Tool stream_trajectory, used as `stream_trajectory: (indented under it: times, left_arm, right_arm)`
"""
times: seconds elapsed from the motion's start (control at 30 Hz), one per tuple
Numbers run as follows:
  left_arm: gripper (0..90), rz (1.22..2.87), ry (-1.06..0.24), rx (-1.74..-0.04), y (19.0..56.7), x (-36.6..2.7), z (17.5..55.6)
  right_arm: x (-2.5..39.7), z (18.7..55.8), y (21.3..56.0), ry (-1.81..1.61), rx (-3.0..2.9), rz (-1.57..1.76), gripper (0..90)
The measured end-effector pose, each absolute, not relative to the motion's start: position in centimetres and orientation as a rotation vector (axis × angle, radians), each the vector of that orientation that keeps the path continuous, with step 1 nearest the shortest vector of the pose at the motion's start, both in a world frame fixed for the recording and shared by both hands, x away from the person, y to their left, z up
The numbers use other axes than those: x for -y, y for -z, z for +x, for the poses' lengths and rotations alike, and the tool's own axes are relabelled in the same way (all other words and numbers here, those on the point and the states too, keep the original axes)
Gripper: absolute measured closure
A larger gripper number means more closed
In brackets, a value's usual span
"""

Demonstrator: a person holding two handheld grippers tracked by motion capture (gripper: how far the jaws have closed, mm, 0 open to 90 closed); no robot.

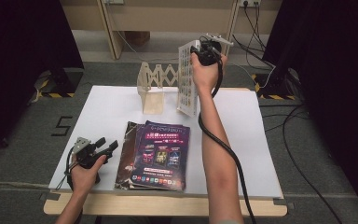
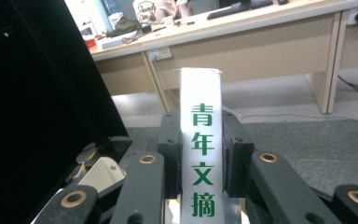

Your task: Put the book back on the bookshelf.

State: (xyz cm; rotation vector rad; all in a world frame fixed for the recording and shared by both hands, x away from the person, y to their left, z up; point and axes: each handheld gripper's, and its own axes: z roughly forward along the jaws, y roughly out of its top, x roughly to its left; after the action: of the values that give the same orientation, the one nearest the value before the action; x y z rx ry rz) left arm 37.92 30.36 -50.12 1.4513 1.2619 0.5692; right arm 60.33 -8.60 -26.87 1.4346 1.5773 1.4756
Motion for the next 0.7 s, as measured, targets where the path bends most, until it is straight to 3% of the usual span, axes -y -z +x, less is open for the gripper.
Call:
stream_trajectory:
  times: [0.7]
  left_arm:
    - [34.0,1.455,-0.57,-1.261,50.13,-30.3,37.95]
  right_arm:
    - [7.61,60.72,27.01,-1.503,-1.536,1.381,74.3]
